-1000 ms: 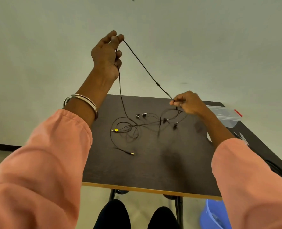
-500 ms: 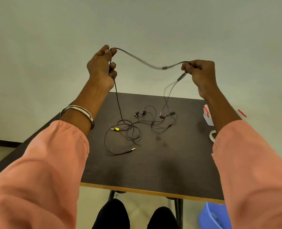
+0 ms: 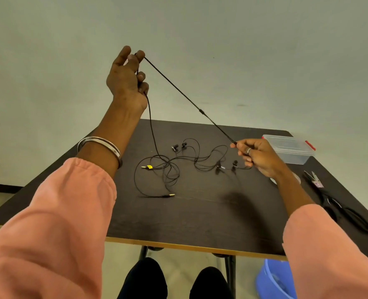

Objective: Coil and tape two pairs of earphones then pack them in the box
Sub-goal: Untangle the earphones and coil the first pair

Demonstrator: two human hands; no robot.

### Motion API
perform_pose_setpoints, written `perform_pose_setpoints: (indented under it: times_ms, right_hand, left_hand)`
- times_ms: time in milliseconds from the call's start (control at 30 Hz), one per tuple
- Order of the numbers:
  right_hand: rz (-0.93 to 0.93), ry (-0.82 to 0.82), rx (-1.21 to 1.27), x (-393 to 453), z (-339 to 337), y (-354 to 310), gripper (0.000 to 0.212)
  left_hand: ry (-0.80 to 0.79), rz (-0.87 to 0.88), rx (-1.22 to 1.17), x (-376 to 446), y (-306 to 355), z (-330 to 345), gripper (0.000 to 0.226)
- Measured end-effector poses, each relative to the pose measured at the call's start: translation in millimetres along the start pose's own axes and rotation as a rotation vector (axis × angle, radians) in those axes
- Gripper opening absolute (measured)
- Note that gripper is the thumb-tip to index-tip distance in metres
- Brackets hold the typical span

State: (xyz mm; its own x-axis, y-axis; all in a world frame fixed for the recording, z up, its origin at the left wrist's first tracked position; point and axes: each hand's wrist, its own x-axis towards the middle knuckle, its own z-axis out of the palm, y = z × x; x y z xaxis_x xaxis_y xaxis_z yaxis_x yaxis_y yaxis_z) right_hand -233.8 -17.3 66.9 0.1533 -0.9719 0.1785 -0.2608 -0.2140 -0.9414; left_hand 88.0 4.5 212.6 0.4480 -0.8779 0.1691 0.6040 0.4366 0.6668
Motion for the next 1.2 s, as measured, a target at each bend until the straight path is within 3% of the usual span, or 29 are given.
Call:
perform_pose_setpoints:
  times_ms: [167, 300, 367, 467, 567, 633, 700, 833, 967, 1033, 1200]
  right_hand:
    - [-0.004, 0.028, -0.422, -13.8, -14.0, 16.8, 0.021]
    - [0.148, -0.093, -0.733, -13.9, -11.9, 14.9, 0.026]
    - [0.131, -0.063, -0.78, -12.0, -4.4, 0.1, 0.034]
    - [0.027, -0.008, -0.581, -10.9, 7.3, -34.4, 0.057]
    - [-0.138, -0.111, -0.24, -9.5, 29.8, -69.8, 0.069]
    - [-0.211, -0.112, -0.157, -6.0, 53.2, -90.8, 0.077]
    - [-0.284, -0.1, -0.099, -3.4, 76.9, -108.1, 0.069]
    - [-0.37, -0.162, 0.224, -4.6, 97.9, -117.9, 0.024]
    - [-0.314, -0.192, 0.384, -14.0, 69.9, -94.6, 0.023]
    - [-0.3, -0.103, 0.353, -21.0, 50.5, -81.5, 0.023]
    - [-0.129, 0.354, 0.422, -34.5, 11.4, -58.3, 0.026]
  left_hand:
    - [-0.009, 0.022, -0.024, 1.2, 1.0, 3.5, 0.016]
    - [-0.027, -0.073, 0.177, -8.1, -13.7, 4.1, 0.017]
    - [-0.059, -0.125, 0.23, -15.5, -22.8, 4.7, 0.017]
    - [-0.118, -0.153, 0.245, -23.7, -31.7, 7.0, 0.015]
    - [-0.203, -0.171, 0.259, -30.4, -33.8, 11.3, 0.015]
    - [-0.27, -0.19, 0.286, -36.0, -33.8, 14.7, 0.016]
    - [-0.34, -0.215, 0.297, -42.5, -33.5, 17.1, 0.017]
    - [-0.436, -0.24, 0.284, -48.2, -27.5, 14.9, 0.016]
    - [-0.456, -0.208, 0.359, -42.5, -19.8, -2.7, 0.013]
    - [-0.482, -0.23, 0.461, -43.0, -23.6, -15.5, 0.013]
    - [-0.649, -0.355, 0.804, -52.0, -43.8, -44.6, 0.014]
